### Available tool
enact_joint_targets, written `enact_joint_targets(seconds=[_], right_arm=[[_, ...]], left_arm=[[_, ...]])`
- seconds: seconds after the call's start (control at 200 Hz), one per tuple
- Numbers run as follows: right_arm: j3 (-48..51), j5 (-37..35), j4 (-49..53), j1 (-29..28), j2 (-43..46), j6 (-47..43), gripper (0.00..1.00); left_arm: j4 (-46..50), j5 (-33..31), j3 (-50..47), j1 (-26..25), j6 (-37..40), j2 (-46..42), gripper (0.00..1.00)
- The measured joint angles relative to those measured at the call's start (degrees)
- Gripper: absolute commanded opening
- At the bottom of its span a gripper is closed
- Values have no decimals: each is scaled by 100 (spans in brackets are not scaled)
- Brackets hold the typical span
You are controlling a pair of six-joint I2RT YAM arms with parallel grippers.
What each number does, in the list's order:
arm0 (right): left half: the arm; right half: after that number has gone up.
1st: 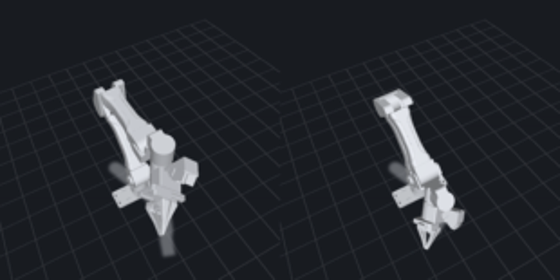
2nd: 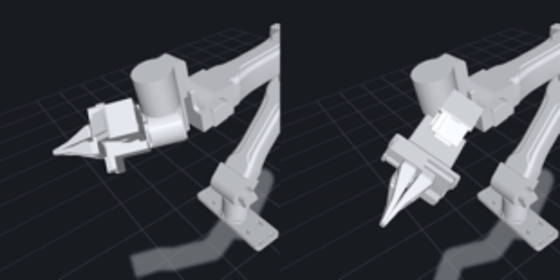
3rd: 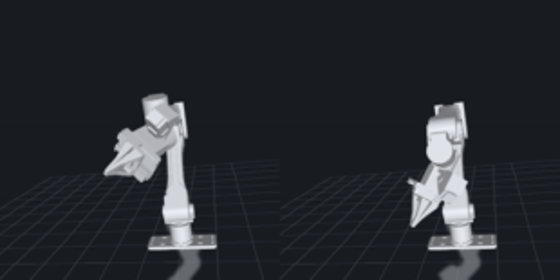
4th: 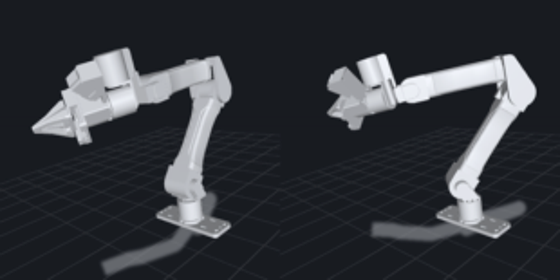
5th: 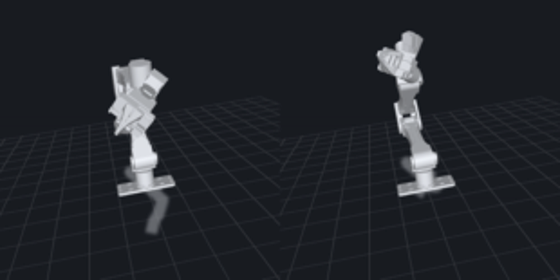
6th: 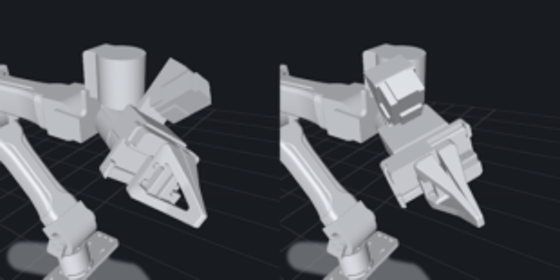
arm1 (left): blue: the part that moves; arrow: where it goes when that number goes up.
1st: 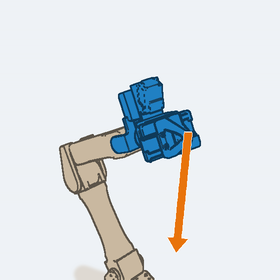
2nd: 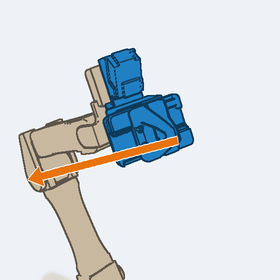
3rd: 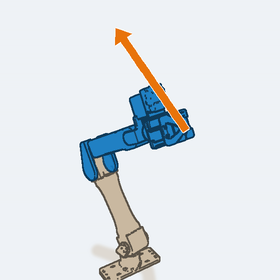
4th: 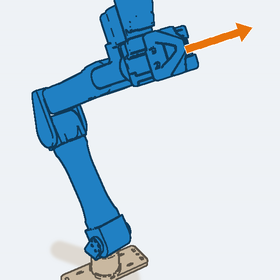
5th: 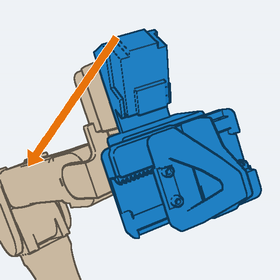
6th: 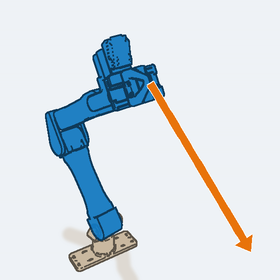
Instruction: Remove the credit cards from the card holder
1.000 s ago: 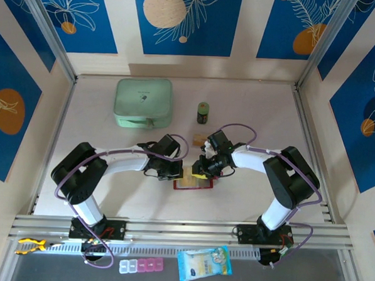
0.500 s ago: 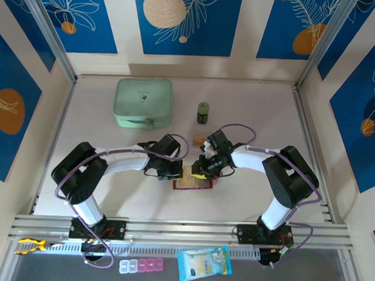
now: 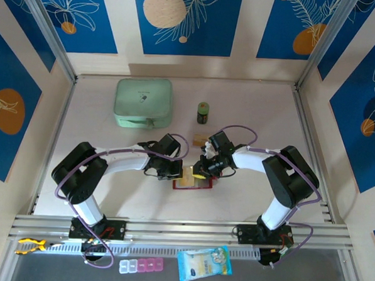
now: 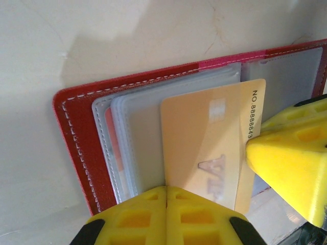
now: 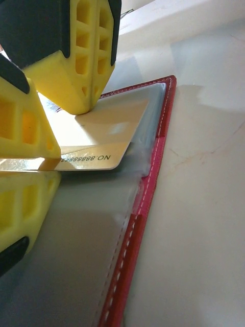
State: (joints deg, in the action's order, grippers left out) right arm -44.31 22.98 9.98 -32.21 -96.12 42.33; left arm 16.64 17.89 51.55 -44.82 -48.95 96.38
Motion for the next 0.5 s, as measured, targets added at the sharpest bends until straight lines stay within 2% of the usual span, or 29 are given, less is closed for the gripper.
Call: enact_joint_targets(seconds=[0.5], right_arm=[[22, -87, 404, 350, 398, -334, 8]], left_arm=[[15, -39, 13, 0, -2, 0, 2]])
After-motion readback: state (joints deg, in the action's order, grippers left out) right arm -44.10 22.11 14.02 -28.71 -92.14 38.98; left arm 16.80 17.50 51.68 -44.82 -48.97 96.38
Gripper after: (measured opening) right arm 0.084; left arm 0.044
